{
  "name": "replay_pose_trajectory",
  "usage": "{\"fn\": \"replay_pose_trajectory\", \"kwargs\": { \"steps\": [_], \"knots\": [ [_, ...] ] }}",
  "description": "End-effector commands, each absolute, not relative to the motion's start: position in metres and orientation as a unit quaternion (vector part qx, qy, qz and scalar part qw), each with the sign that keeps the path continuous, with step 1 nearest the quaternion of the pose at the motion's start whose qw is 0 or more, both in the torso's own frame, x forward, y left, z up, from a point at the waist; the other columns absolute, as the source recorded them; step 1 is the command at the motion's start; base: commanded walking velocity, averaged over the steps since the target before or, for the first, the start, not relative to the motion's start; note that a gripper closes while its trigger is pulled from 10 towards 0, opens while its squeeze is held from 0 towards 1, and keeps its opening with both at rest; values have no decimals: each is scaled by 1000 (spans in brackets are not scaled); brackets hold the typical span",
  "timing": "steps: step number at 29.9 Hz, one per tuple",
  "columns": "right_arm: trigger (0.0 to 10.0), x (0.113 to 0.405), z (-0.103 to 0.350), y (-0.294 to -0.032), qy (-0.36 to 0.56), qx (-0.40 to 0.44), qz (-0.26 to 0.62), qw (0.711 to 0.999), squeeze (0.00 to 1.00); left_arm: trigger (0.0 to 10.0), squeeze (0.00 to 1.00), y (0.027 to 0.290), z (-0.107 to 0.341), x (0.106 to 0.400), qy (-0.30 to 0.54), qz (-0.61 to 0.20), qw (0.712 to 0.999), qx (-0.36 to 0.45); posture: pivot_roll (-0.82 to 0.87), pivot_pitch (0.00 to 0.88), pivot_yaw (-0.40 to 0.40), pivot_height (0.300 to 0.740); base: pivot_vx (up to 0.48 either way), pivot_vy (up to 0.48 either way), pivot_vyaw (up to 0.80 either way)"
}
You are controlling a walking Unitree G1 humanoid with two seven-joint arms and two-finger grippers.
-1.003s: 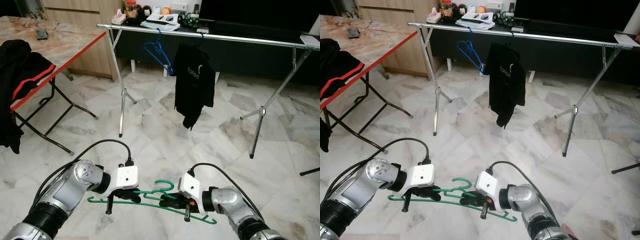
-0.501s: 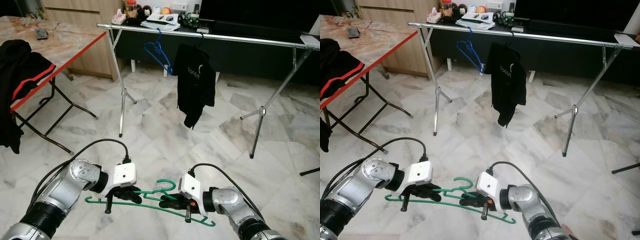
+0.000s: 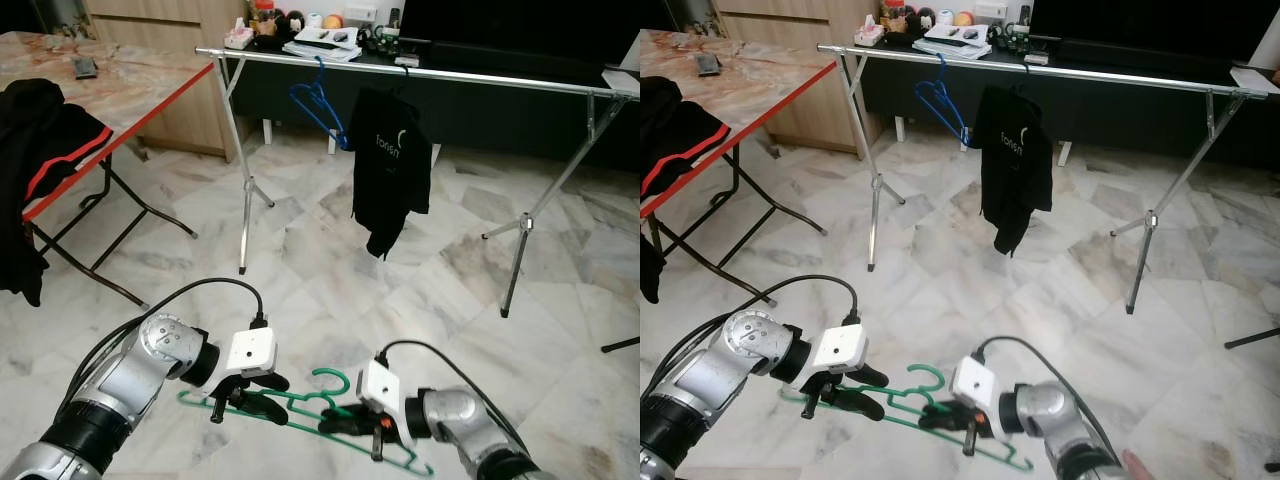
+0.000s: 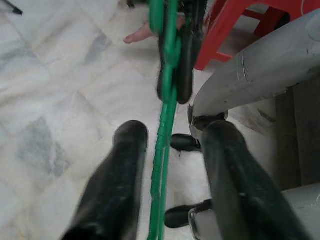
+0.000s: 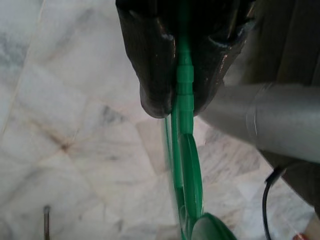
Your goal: Hang hanger
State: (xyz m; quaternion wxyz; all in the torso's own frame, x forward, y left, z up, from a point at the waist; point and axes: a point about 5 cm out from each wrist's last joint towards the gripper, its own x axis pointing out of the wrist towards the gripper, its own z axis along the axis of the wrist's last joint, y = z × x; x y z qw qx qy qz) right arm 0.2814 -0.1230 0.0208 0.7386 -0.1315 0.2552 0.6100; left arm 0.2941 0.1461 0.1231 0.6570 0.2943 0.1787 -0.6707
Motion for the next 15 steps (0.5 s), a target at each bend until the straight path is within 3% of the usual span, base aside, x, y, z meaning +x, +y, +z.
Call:
{"fn": "replay_pose_trajectory", "kwargs": {
  "steps": [1,8,11,15],
  "knots": [
    [0,273,12,-130,282,-134,610,728,0,10000,1000,146,128,294,170,-682,641,308,12,110,-46,740,0,0,0],
    [0,258,-5,-141,326,-155,597,717,0,10000,1000,150,127,300,178,-666,643,334,10,114,-44,740,0,0,0],
    [0,255,-10,-147,338,-161,579,725,0,10000,1000,152,128,305,171,-646,662,338,9,115,-44,740,0,0,0],
    [0,255,-17,-156,349,-169,510,768,0,10000,1000,161,128,316,149,-584,719,347,6,118,-43,740,0,0,0]
  ]
}}
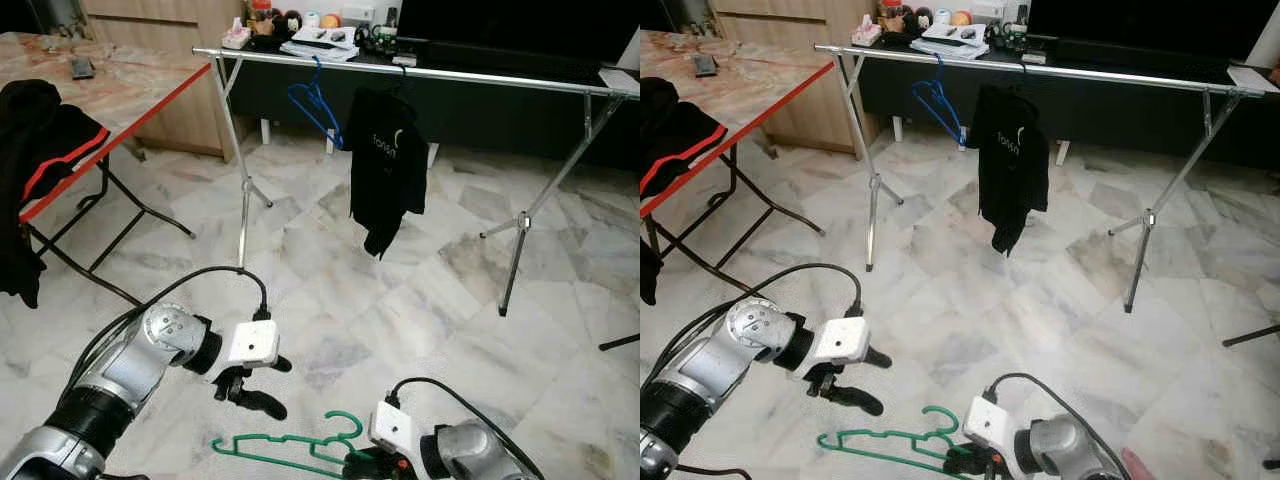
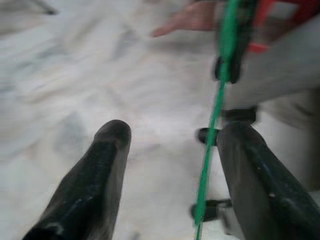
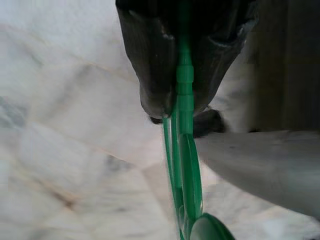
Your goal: Hang hanger
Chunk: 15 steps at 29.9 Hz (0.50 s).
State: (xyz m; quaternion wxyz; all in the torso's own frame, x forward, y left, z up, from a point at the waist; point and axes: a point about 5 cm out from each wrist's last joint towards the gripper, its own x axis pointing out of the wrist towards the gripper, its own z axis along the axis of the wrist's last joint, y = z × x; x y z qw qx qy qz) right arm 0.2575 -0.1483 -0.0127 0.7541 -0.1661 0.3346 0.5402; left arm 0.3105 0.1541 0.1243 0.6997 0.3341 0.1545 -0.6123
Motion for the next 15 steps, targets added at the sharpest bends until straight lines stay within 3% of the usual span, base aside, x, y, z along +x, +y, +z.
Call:
{"fn": "replay_pose_trajectory", "kwargs": {
  "steps": [1,2,5,6,7,15],
  "knots": [
    [0,256,-20,-159,354,-174,489,778,0,10000,1000,164,128,319,144,-567,735,342,3,121,-42,740,0,0,0],
    [0,256,-22,-162,359,-179,457,794,0,10000,976,168,127,322,139,-540,761,331,3,124,-41,740,0,0,0],
    [0,257,-26,-168,369,-170,403,820,0,10000,945,175,124,325,126,-497,798,317,5,127,-43,740,0,0,0],
    [0,259,-26,-170,369,-167,375,834,0,10000,0,179,121,327,122,-466,813,327,1,131,-45,740,0,0,0],
    [0,262,-27,-173,373,-148,318,859,0,10000,0,187,113,330,130,-413,843,320,1,138,-47,740,0,0,0],
    [0,275,-24,-175,354,-35,138,924,0,10000,0,212,61,312,193,-267,912,245,1,153,-39,740,0,0,0]
  ]
}}
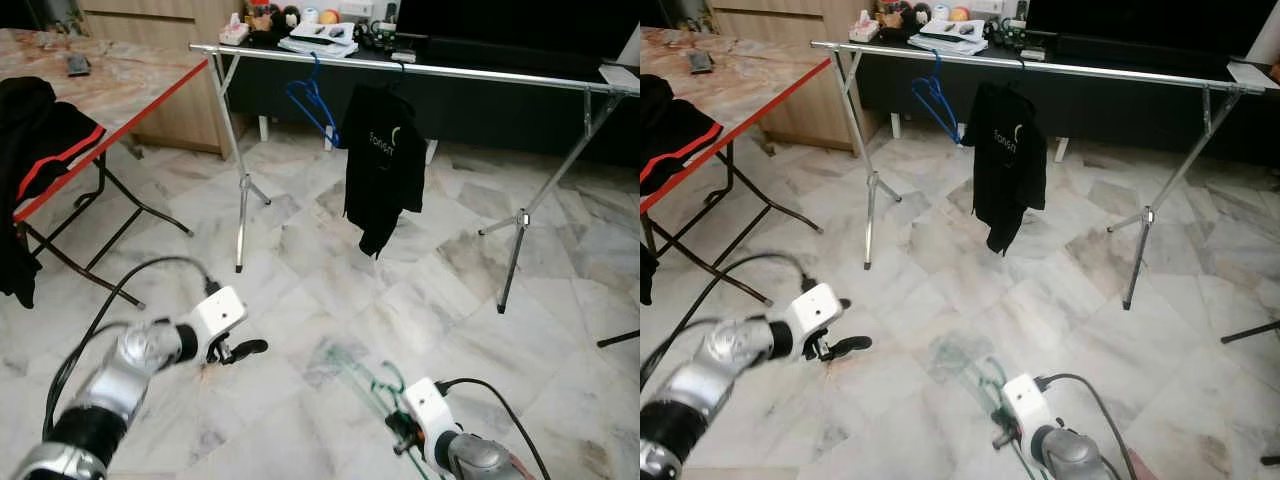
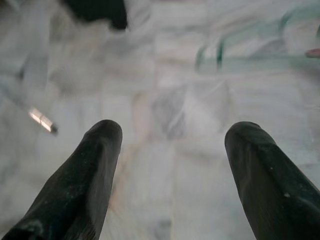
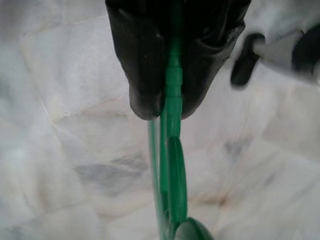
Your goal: Hang hanger
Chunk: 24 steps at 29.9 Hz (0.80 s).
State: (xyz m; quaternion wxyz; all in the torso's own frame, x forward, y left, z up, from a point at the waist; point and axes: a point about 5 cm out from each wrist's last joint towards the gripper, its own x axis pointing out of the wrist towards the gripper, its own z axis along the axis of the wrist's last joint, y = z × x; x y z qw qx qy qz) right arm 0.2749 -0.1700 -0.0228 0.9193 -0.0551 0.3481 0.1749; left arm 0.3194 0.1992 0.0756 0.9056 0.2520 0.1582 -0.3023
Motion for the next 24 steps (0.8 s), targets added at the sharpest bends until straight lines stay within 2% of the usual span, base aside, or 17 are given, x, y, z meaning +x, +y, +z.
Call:
{"fn": "replay_pose_trajectory", "kwargs": {
  "steps": [1,3,6,9,10,16,17,18,19,24],
  "knots": [
    [0,276,-23,-178,353,-23,113,929,0,10000,0,215,51,306,211,-253,914,236,0,155,-38,740,0,0,0],
    [0,278,-22,-185,344,12,46,938,0,10000,0,224,20,287,266,-213,918,202,-2,155,-36,740,0,0,0],
    [0,278,-21,-190,336,14,12,942,0,10000,0,233,-4,267,317,-168,918,169,-15,154,-32,740,0,0,0],
    [0,278,-21,-193,323,8,-9,946,0,10000,0,242,-28,241,370,-123,908,151,-25,152,-30,740,0,0,0],
    [0,276,-21,-194,311,15,-28,950,0,10000,0,248,-41,224,402,-85,901,136,-29,149,-30,740,0,0,0],
    [0,267,-28,-196,307,83,-93,943,0,10000,0,248,-72,177,473,-5,878,80,-36,139,-29,740,0,0,0],
    [4706,266,-29,-196,306,104,-106,940,0,10000,0,245,-78,169,485,5,872,65,-42,137,-31,740,0,0,0],
    [4706,265,-29,-196,304,118,-115,938,0,10000,0,243,-81,163,492,11,869,56,-44,136,-31,740,0,0,0],
    [10000,265,-29,-196,299,119,-126,938,0,10000,0,237,-87,153,508,17,860,45,-51,134,-28,740,0,0,0],
    [10000,266,-28,-193,290,107,-123,943,0,10000,0,229,-92,145,517,25,856,15,-66,114,-20,740,0,0,0]
  ]
}}
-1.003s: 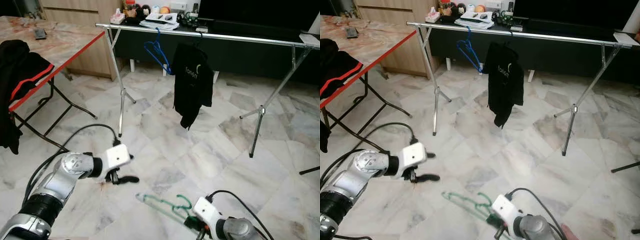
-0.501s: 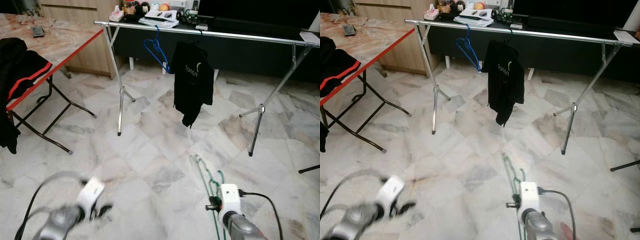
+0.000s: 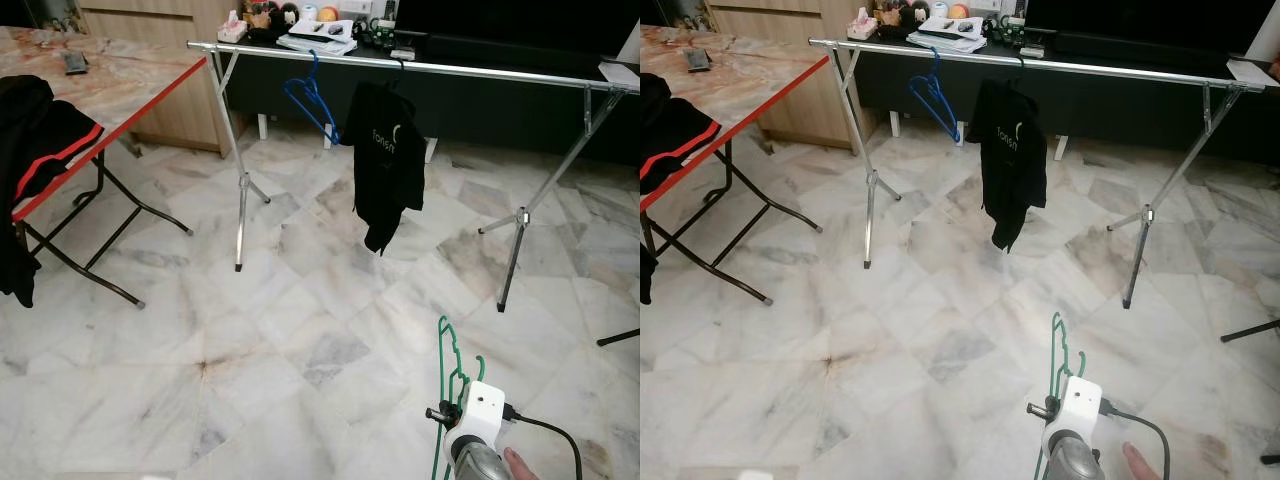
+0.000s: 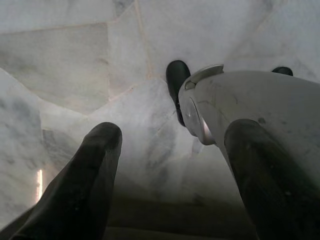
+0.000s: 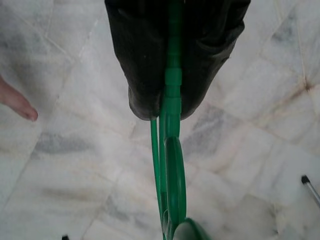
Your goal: Hang hanger
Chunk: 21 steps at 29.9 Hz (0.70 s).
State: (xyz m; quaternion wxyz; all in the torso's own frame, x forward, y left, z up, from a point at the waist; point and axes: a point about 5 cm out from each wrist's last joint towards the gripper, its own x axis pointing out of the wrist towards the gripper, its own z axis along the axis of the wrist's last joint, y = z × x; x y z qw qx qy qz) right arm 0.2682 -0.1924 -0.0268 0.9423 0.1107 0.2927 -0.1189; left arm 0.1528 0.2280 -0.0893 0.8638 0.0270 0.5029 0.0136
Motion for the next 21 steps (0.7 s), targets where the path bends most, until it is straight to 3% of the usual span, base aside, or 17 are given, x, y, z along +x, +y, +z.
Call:
{"fn": "replay_pose_trajectory", "kwargs": {
  "steps": [1,9,21],
  "knots": [
    [10000,266,-28,-191,290,97,-117,945,0,10000,0,228,-93,145,519,24,855,12,-64,112,-21,740,0,0,0],
    [10000,264,-30,-186,288,132,-126,940,0,10000,0,218,-90,160,504,18,863,8,-74,63,-22,740,0,0,0],
    [10000,262,-32,-181,289,148,-130,937,0,10000,0,222,-94,147,520,14,854,14,-75,26,-14,740,258,0,0]
  ]
}}
